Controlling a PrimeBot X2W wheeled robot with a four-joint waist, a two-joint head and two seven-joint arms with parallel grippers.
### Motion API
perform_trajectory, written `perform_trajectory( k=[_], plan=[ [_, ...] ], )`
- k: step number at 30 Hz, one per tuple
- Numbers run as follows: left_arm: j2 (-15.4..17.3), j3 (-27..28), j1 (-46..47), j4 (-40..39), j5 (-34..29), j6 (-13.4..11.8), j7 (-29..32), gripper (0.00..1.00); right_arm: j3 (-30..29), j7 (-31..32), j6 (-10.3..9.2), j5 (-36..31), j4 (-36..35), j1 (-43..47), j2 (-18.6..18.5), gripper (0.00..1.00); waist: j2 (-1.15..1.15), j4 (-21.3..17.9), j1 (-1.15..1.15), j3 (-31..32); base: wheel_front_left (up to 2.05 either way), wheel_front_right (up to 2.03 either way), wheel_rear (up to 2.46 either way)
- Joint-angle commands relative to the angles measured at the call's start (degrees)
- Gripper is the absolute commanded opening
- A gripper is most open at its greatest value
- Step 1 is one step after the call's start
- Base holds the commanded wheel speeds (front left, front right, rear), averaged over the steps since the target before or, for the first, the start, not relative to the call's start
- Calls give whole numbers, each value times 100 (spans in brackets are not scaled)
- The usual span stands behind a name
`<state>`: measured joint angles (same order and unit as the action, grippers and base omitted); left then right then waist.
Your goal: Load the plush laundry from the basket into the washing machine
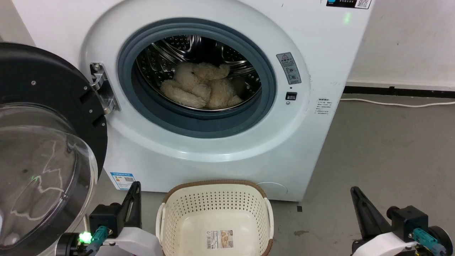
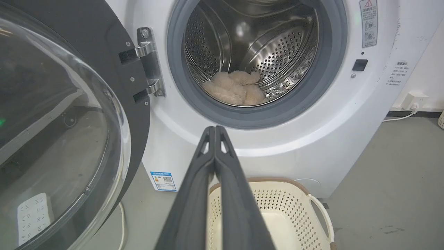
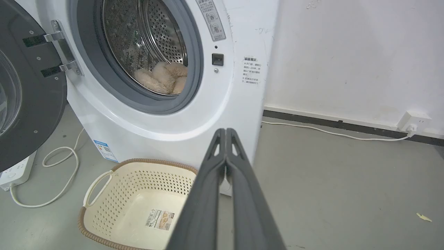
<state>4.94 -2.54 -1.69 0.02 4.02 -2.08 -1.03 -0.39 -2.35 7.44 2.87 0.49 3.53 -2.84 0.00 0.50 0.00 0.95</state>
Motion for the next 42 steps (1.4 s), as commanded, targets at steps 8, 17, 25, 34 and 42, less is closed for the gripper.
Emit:
perform_trajectory(
  k=[8, 17, 25, 34, 42],
  plan=[
    [-92, 122, 118, -1, -190, 94, 49, 0, 22, 99, 4, -144, -35, -208, -3, 0, 0, -20, 0, -38, 0, 0, 0],
    [-158, 199, 148, -2, -313, 161, 80, 0, 32, 178, 4, -227, -43, -293, -3, 0, 0, -37, 0, -71, 0, 0, 0],
    [-206, 254, 169, -2, -402, 208, 103, 0, 39, 235, 5, -287, -49, -353, -4, 0, 0, -50, 0, -95, 0, 0, 0],
    [-206, 254, 169, -2, -402, 208, 103, 0, 39, 235, 5, -287, -49, -353, -4, 0, 0, -50, 0, -95, 0, 0, 0],
    [-206, 254, 169, -2, -402, 208, 103, 0, 39, 235, 5, -287, -49, -353, -4, 0, 0, -50, 0, -95, 0, 0, 0]
  ],
)
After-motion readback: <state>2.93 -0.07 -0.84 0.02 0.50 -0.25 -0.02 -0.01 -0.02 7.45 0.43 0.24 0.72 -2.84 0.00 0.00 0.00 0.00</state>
